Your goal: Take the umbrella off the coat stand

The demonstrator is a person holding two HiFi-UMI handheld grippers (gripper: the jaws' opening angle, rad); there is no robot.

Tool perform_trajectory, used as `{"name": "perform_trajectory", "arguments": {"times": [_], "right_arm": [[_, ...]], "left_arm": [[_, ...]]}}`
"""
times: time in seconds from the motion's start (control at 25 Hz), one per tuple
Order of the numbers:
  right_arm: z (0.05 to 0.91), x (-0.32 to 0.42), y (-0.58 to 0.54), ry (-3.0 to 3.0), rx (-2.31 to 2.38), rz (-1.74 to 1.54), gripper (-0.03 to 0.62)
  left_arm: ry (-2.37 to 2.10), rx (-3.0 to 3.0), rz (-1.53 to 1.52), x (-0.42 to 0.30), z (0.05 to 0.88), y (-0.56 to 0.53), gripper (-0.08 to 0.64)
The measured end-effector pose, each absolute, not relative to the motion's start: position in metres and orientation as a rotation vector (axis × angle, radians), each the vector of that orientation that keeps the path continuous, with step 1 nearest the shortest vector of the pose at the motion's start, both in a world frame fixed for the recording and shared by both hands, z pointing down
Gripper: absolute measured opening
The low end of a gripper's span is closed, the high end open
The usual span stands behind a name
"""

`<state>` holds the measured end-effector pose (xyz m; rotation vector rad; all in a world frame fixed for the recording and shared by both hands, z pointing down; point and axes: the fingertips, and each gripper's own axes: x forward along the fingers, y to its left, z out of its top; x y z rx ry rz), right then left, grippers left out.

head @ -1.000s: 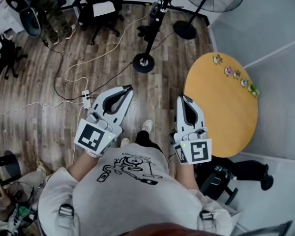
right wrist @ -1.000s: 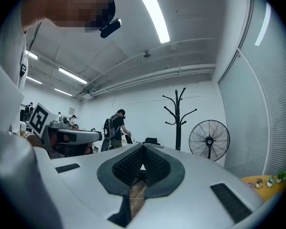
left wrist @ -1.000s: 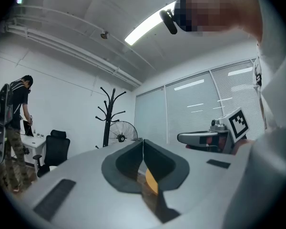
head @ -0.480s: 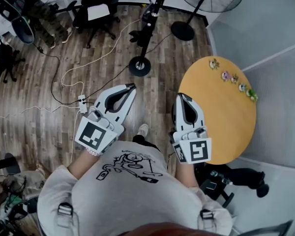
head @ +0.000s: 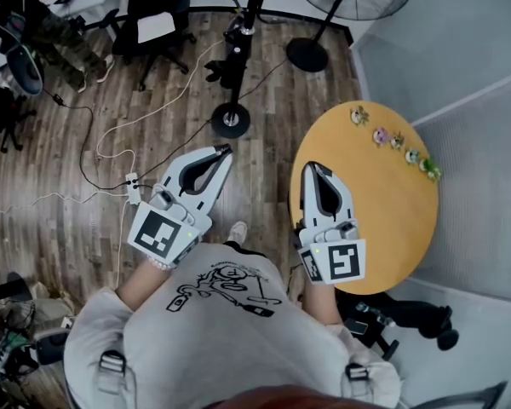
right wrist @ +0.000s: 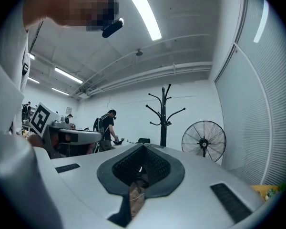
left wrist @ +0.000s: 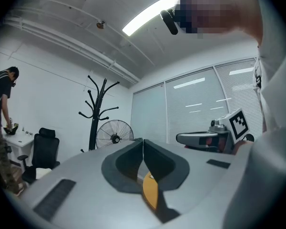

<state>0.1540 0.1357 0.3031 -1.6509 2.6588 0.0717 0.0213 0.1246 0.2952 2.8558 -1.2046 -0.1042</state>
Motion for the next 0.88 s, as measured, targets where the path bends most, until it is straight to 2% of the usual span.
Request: {"name": "perform_trajectory", "arguments": {"times": [0.6,0.88], "right_arm": [[0.307,0.216,0.098,2.670,-1.662,0.072,0.015],[0.311,0.222,0.084,2.672,-1.667,0.047,0.015]], "left_arm": [[-1.190,2.843,-0.127,0.086,0.304,0.084,0.009],[-1.191,2.839,-0.133,0.092,0.307,0.070,0.009]]}}
